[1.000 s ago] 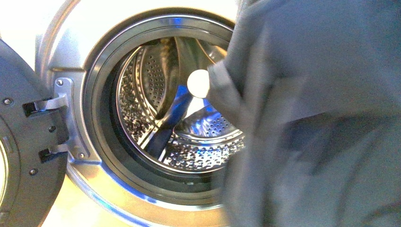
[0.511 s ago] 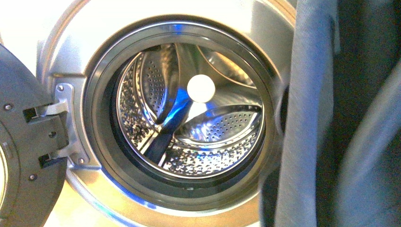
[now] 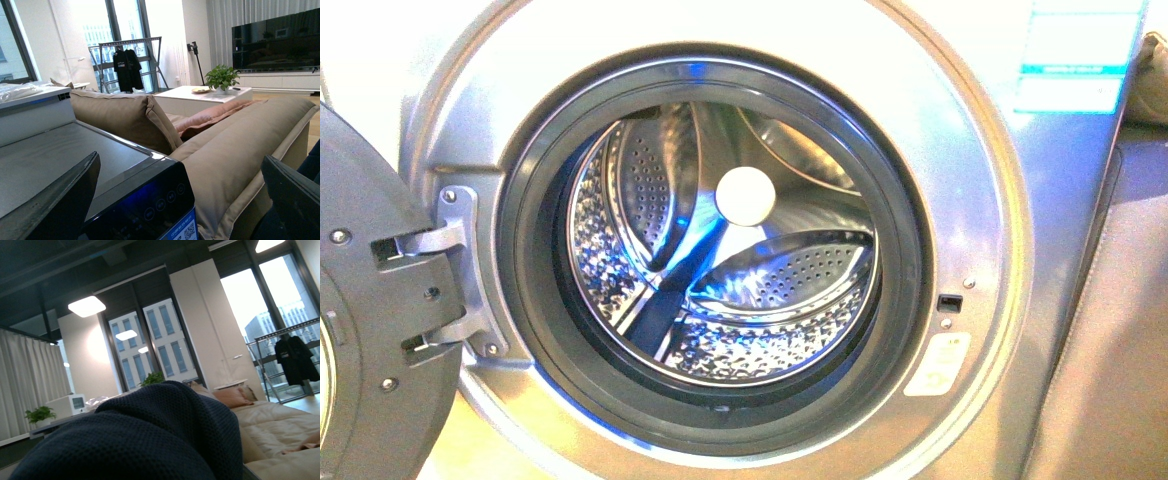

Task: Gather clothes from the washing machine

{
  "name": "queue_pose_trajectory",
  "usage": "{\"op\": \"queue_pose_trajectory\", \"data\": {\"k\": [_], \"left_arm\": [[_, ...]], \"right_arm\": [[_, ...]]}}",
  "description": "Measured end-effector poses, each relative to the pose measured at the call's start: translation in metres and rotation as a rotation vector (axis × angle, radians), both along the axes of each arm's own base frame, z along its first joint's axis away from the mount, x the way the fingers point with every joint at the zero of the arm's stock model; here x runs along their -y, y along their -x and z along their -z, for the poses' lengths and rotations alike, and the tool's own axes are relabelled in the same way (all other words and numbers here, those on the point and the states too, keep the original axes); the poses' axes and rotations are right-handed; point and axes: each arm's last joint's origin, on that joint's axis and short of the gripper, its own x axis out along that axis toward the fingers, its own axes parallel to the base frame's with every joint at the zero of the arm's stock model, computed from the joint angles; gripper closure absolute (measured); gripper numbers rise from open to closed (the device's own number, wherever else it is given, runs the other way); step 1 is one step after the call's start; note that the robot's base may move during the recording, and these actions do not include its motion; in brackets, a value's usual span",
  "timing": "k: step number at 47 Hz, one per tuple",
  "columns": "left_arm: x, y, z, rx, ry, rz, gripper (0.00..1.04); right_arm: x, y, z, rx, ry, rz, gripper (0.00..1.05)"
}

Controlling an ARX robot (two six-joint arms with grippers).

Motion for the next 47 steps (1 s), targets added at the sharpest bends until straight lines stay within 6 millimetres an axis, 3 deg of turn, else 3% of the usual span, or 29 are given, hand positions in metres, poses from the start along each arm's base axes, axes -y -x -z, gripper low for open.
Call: {"op": "queue_pose_trajectory", "data": {"k": [6,9,13,19,24,30,37,47], "left_arm": [[0.000,0.000,0.000,0.000,0.000,0.000,0.07],[0.000,0.000,0.000,0.000,0.000,0.000,0.07],[0.000,0.000,0.000,0.000,0.000,0.000,0.07],[0.000,0.000,0.000,0.000,0.000,0.000,0.07],[0.000,0.000,0.000,0.000,0.000,0.000,0.07],[0.000,0.000,0.000,0.000,0.000,0.000,0.07],[0.000,0.000,0.000,0.000,0.000,0.000,0.07],[0.000,0.000,0.000,0.000,0.000,0.000,0.07]], "right_arm": [[0.009,0.006,0.012,-0.050,0.002,0.039,1.00],[0.018,0.001,0.039,-0.130,-0.008,0.070,1.00],[0.036,-0.021,0.097,-0.303,-0.099,0.077,1.00],[0.056,-0.054,0.212,-0.612,-0.235,0.083,1.00],[0.058,-0.063,0.267,-0.775,-0.280,0.043,0.98],[0.056,-0.066,0.320,-0.924,-0.337,-0.004,0.79],[0.051,-0.061,0.362,-1.041,-0.379,-0.032,0.56],[0.043,-0.051,0.382,-1.096,-0.382,-0.053,0.23]]}}
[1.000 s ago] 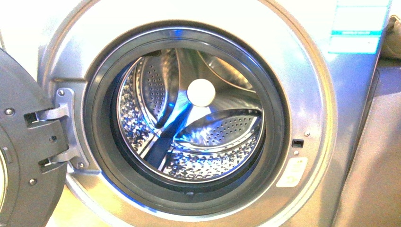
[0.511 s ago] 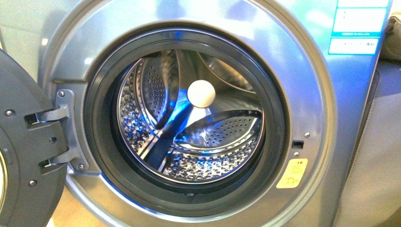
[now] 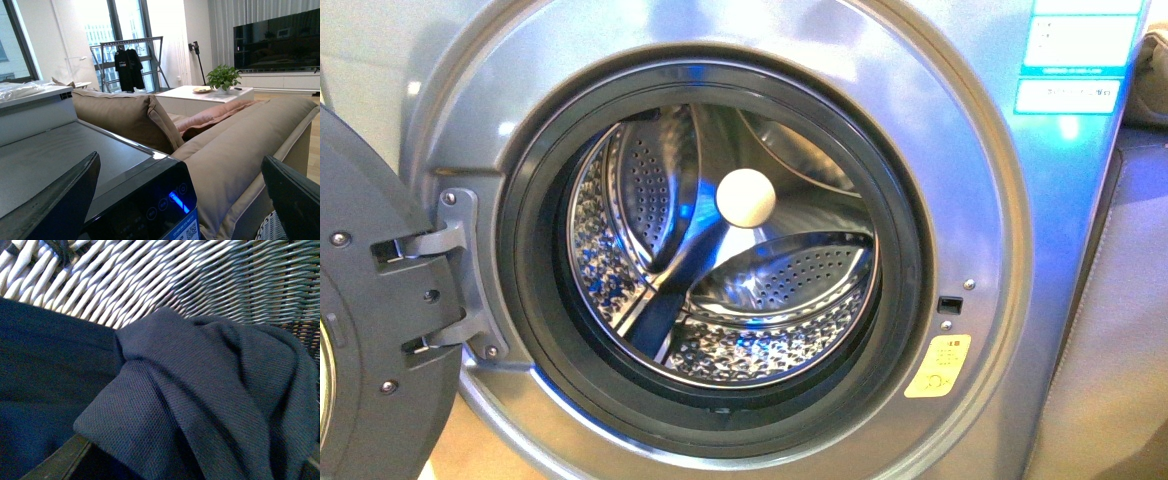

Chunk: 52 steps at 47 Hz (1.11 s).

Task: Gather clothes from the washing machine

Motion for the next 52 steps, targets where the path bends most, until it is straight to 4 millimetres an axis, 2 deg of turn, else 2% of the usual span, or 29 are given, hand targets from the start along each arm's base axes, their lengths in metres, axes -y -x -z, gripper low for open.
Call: {"op": "queue_pose_trajectory", "data": {"k": [6,13,23,27,31,34,44,49,52], "left_arm": [[0.000,0.000,0.000,0.000,0.000,0.000,0.07],[0.000,0.000,0.000,0.000,0.000,0.000,0.07],[0.000,0.000,0.000,0.000,0.000,0.000,0.07],[0.000,0.000,0.000,0.000,0.000,0.000,0.07],[0.000,0.000,0.000,0.000,0.000,0.000,0.07],[0.000,0.000,0.000,0.000,0.000,0.000,0.07],[0.000,0.000,0.000,0.001,0.001,0.000,0.07],[0.000,0.000,0.000,0.000,0.000,0.000,0.07],[0.000,0.000,0.000,0.000,0.000,0.000,0.07]], "right_arm": [[-0.006,0.004,0.002,0.000,-0.012,-0.013,0.06],[-0.016,0.007,-0.010,0.040,-0.008,-0.044,0.07],[-0.038,0.009,-0.042,0.136,0.009,-0.081,0.07],[-0.058,0.014,-0.067,0.241,0.074,-0.103,0.07],[-0.088,0.022,-0.092,0.364,0.182,-0.140,0.07],[-0.108,0.028,-0.102,0.426,0.230,-0.170,0.07],[-0.160,0.044,-0.114,0.552,0.253,-0.266,0.07],[-0.176,0.049,-0.116,0.612,0.275,-0.324,0.08],[-0.180,0.050,-0.117,0.556,0.333,-0.245,0.16]]}}
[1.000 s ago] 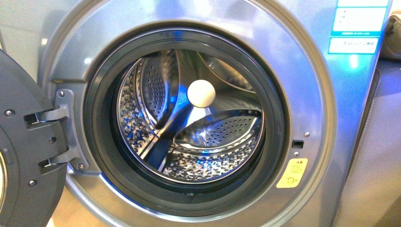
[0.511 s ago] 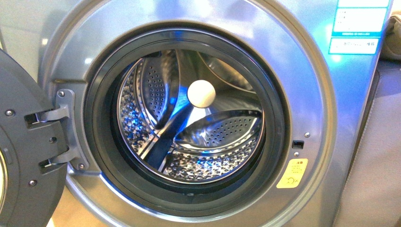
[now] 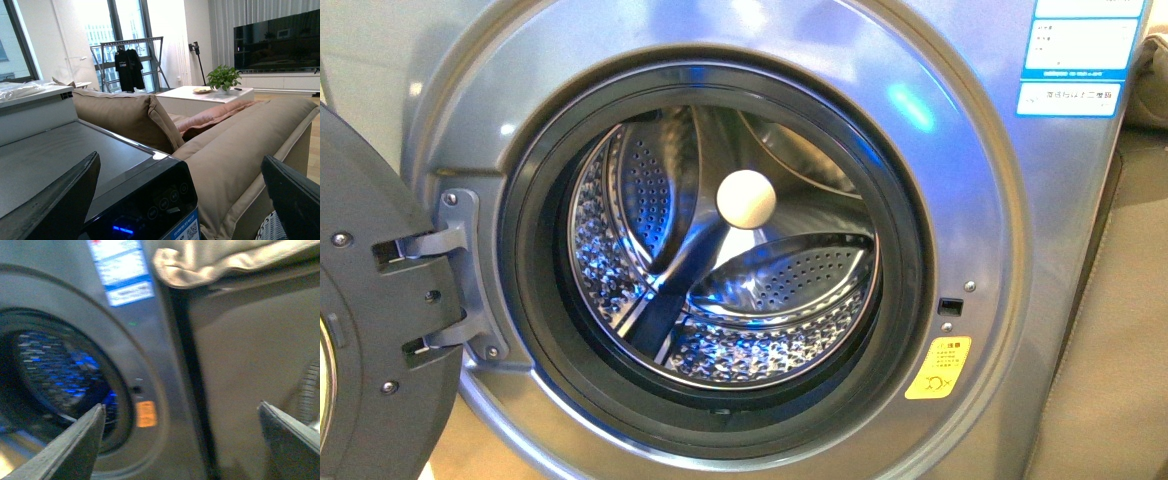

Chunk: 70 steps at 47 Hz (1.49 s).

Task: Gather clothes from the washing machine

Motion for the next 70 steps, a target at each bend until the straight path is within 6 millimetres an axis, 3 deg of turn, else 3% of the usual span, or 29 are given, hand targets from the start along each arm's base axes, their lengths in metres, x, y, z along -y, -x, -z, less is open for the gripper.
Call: {"op": "queue_pose_trajectory", "data": {"k": [8,18,23,35,43,48,56,60,65,70], "left_arm": [[0.000,0.000,0.000,0.001,0.001,0.000,0.07],[0.000,0.000,0.000,0.001,0.001,0.000,0.07],[0.002,-0.005,-0.003,-0.122,0.008,-0.102,0.07],[0.001,-0.031,0.007,-0.312,0.031,-0.265,0.07],[-0.025,-0.034,0.000,-0.332,0.066,-0.401,0.07],[-0.068,-0.031,-0.010,-0.339,0.142,-0.613,0.07],[-0.107,-0.003,-0.015,-0.316,0.234,-0.793,0.07],[-0.111,0.012,-0.009,-0.323,0.253,-0.786,0.07],[-0.101,0.008,0.004,-0.369,0.238,-0.751,0.07],[-0.102,0.013,0.028,-0.366,0.171,-0.737,0.24]], "right_arm": [[-0.013,0.006,0.016,-0.084,0.180,0.106,0.50],[-0.023,0.011,0.023,-0.073,0.220,0.105,0.85],[-0.026,0.013,0.027,-0.073,0.224,0.102,1.03],[-0.038,0.017,0.033,-0.070,0.228,0.094,1.02],[-0.038,0.025,0.045,-0.099,0.230,0.094,1.02],[-0.038,0.029,0.043,-0.066,0.228,0.097,1.02],[-0.038,0.029,0.044,-0.069,0.228,0.097,1.02],[-0.039,0.029,0.044,-0.069,0.228,0.096,1.02],[-0.039,0.029,0.044,-0.069,0.228,0.096,1.02],[-0.038,0.029,0.044,-0.069,0.228,0.097,1.02]]}}
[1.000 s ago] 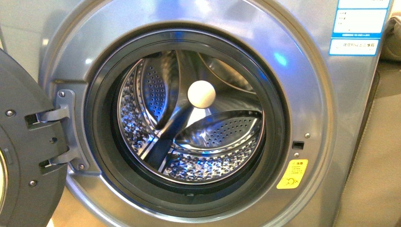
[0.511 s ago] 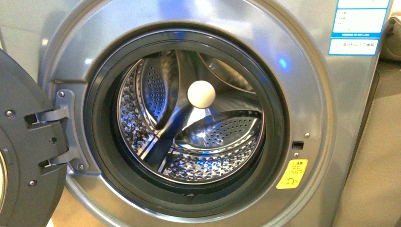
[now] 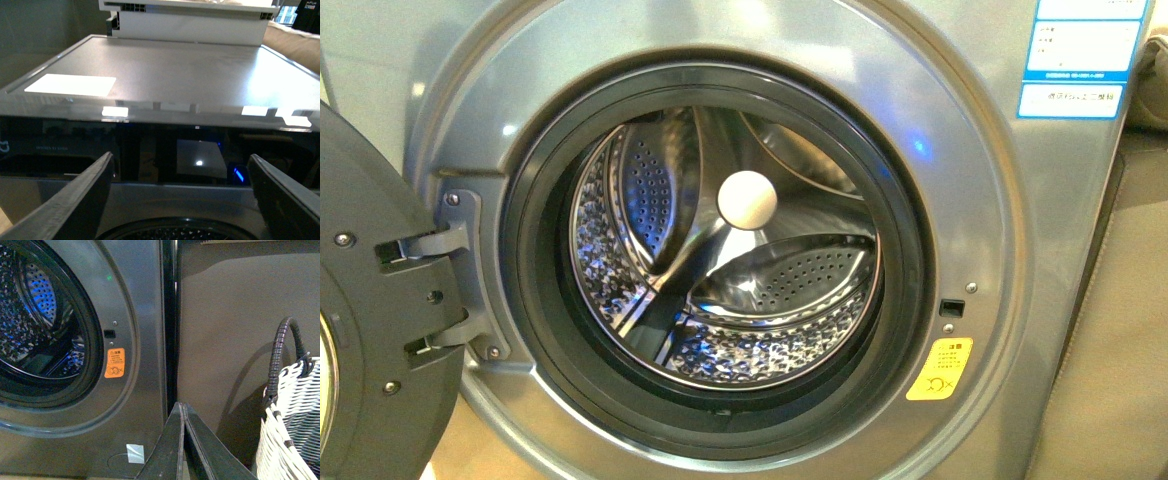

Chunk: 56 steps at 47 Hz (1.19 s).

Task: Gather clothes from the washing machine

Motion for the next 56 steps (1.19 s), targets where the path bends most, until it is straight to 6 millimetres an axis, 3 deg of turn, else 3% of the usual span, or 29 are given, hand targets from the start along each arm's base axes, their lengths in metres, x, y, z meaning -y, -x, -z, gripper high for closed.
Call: {"op": "queue_pose_trajectory", "data": {"k": [8,14,19,21,31,46,56], "left_arm": [[-0.029,0.022,0.070,0.033,-0.008,-0.013,0.51],[-0.050,0.038,0.137,0.020,-0.023,-0.029,0.72],[-0.064,0.051,0.203,-0.009,-0.042,-0.019,0.97],[-0.066,0.053,0.219,-0.019,-0.046,-0.003,1.02],[-0.082,0.064,0.296,-0.082,-0.063,-0.027,1.01],[-0.100,0.082,0.344,-0.075,-0.060,-0.029,1.01],[-0.100,0.091,0.364,-0.065,-0.061,-0.025,1.01]], "right_arm": [[0.000,0.000,0.000,0.000,0.000,0.000,1.02],[0.000,0.000,0.000,0.000,0.000,0.000,1.02],[0.000,0.000,0.000,0.000,0.000,0.000,1.02],[0.000,0.000,0.000,0.000,0.000,-0.001,1.02],[0.000,0.000,0.000,0.000,0.000,0.000,1.02],[0.000,0.000,0.000,0.000,0.000,0.000,1.02],[0.000,0.000,0.000,0.000,0.000,0.000,1.02]]}}
